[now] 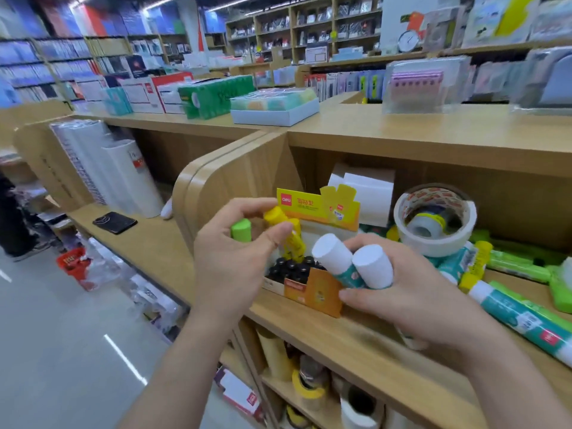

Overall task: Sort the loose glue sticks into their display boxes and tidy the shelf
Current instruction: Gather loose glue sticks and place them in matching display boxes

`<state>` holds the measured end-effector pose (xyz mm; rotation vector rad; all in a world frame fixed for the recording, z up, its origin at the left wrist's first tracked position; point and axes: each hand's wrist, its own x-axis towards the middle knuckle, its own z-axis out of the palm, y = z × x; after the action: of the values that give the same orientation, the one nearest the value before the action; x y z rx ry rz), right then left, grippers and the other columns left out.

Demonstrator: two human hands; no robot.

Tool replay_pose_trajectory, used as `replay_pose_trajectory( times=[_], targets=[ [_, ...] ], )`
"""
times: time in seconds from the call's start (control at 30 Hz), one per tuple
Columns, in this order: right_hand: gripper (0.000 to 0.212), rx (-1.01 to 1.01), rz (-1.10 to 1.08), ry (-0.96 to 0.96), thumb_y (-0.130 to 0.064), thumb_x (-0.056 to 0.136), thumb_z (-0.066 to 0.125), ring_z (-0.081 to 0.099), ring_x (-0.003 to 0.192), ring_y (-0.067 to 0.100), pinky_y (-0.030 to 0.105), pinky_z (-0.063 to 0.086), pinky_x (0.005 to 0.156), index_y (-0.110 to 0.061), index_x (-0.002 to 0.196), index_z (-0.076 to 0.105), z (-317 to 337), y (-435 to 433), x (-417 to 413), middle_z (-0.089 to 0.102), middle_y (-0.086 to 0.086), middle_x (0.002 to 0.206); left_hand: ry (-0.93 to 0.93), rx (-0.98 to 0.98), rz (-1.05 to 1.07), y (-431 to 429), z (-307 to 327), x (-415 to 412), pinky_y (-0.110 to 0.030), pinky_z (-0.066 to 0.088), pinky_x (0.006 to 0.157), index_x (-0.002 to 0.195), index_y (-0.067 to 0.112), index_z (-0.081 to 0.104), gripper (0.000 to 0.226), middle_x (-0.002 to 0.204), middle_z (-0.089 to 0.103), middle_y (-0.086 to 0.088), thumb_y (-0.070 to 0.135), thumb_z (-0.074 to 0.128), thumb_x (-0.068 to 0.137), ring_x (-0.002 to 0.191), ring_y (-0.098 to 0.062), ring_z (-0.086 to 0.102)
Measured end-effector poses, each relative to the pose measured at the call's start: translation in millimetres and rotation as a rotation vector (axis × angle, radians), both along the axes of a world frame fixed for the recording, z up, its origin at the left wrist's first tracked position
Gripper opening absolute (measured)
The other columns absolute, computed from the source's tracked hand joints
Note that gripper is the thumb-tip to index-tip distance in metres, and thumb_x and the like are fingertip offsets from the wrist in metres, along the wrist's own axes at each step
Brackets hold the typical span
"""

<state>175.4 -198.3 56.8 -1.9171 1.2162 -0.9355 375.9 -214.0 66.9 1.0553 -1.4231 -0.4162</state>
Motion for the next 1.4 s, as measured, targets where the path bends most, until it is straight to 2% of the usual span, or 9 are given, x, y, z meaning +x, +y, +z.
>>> replay_pose_trajectory(
  times=[0.17, 0.27, 0.43, 0.8, 0.9, 1.1, 1.2, 1.33, 1.4],
  targets=[
    [0.033, 0.084, -0.044, -0.103, -0.033, 0.064, 0.074, 0.065, 0.087, 0.021, 0.047, 0.054, 0.078, -0.034, 0.096, 0.065, -1, -7, 4, 0.069, -0.007, 0.094, -0.421, 0.057, -0.120, -42, -7, 4, -0.022, 0.052, 0.073, 0.095, 0.029, 0.069, 0.026, 0.087, 0.066, 0.014, 0.016, 0.080, 0.076, 0.084, -0.004, 0.062],
    [0.030, 0.134, -0.008, -0.185, -0.025, 0.066, 0.073, 0.066, 0.088, 0.026, 0.039, 0.055, 0.068, -0.034, 0.093, 0.066, 0, -6, 4, 0.072, -0.007, 0.096, -0.577, 0.093, -0.160, -60, -19, 6, -0.038, 0.056, 0.074, 0.099, 0.029, 0.069, 0.025, 0.093, 0.069, 0.003, 0.019, 0.079, 0.078, 0.087, -0.016, 0.064],
    [0.032, 0.157, -0.033, -0.258, -0.020, 0.065, 0.074, 0.067, 0.087, 0.008, 0.019, 0.051, 0.064, -0.031, 0.094, 0.067, -1, -6, 2, 0.072, -0.008, 0.097, -0.626, -0.042, -0.191, -76, -26, 7, -0.037, 0.054, 0.084, 0.099, 0.016, 0.074, 0.027, 0.100, 0.071, 0.000, 0.013, 0.082, 0.073, 0.094, -0.018, 0.064],
    [0.034, 0.145, -0.050, -0.294, -0.019, 0.065, 0.074, 0.066, 0.088, 0.005, 0.013, 0.048, 0.066, -0.023, 0.099, 0.067, -3, -8, 1, 0.072, -0.008, 0.098, -1.030, -0.265, -0.059, -81, -31, 15, -0.026, 0.041, 0.040, 0.112, 0.016, 0.069, 0.037, 0.103, 0.059, -0.003, 0.011, 0.078, 0.077, 0.084, -0.020, 0.050],
    [0.033, 0.148, -0.037, -0.305, -0.018, 0.065, 0.074, 0.067, 0.090, 0.006, 0.014, 0.048, 0.068, -0.023, 0.097, 0.067, -2, -7, 1, 0.073, -0.007, 0.098, -1.086, -0.237, -0.046, -80, -32, 16, -0.023, 0.033, 0.038, 0.115, 0.019, 0.067, 0.044, 0.106, 0.059, -0.001, 0.011, 0.080, 0.074, 0.085, -0.019, 0.047],
    [0.036, 0.166, -0.026, -0.347, -0.014, 0.066, 0.072, 0.067, 0.088, 0.006, 0.012, 0.048, 0.067, -0.016, 0.101, 0.066, -3, -5, 0, 0.073, -0.004, 0.099, -1.093, -0.266, -0.044, -78, -27, 20, -0.032, 0.050, 0.047, 0.121, 0.026, 0.064, 0.035, 0.111, 0.058, 0.004, 0.023, 0.068, 0.087, 0.089, -0.017, 0.050],
    [0.032, 0.166, -0.011, -0.382, -0.014, 0.067, 0.071, 0.066, 0.083, 0.009, 0.017, 0.049, 0.068, -0.017, 0.099, 0.068, -4, -4, 0, 0.072, -0.004, 0.095, -0.725, -0.106, -0.125, -68, -20, 19, -0.027, 0.051, 0.070, 0.125, 0.030, 0.061, 0.033, 0.107, 0.062, 0.010, 0.021, 0.060, 0.093, 0.089, -0.008, 0.055],
    [0.028, 0.144, -0.024, -0.612, -0.009, 0.066, 0.067, 0.064, 0.077, 0.020, 0.030, 0.053, 0.068, -0.016, 0.093, 0.070, -2, 0, 0, 0.071, 0.010, 0.099, 0.623, 0.467, -0.692, -38, 4, 7, -0.022, 0.039, 0.052, 0.109, 0.014, 0.056, 0.028, 0.084, 0.064, -0.004, 0.001, 0.047, 0.086, 0.063, -0.010, 0.047],
    [0.027, 0.168, -0.041, -0.793, -0.006, 0.065, 0.065, 0.065, 0.073, 0.022, 0.030, 0.055, 0.064, -0.015, 0.089, 0.072, 0, 5, 0, 0.071, 0.016, 0.096, 0.884, 0.555, -0.890, -27, 6, 2, -0.025, 0.041, 0.058, 0.109, 0.013, 0.053, 0.038, 0.083, 0.059, -0.006, -0.001, 0.048, 0.073, 0.068, -0.014, 0.048]
  ],
)
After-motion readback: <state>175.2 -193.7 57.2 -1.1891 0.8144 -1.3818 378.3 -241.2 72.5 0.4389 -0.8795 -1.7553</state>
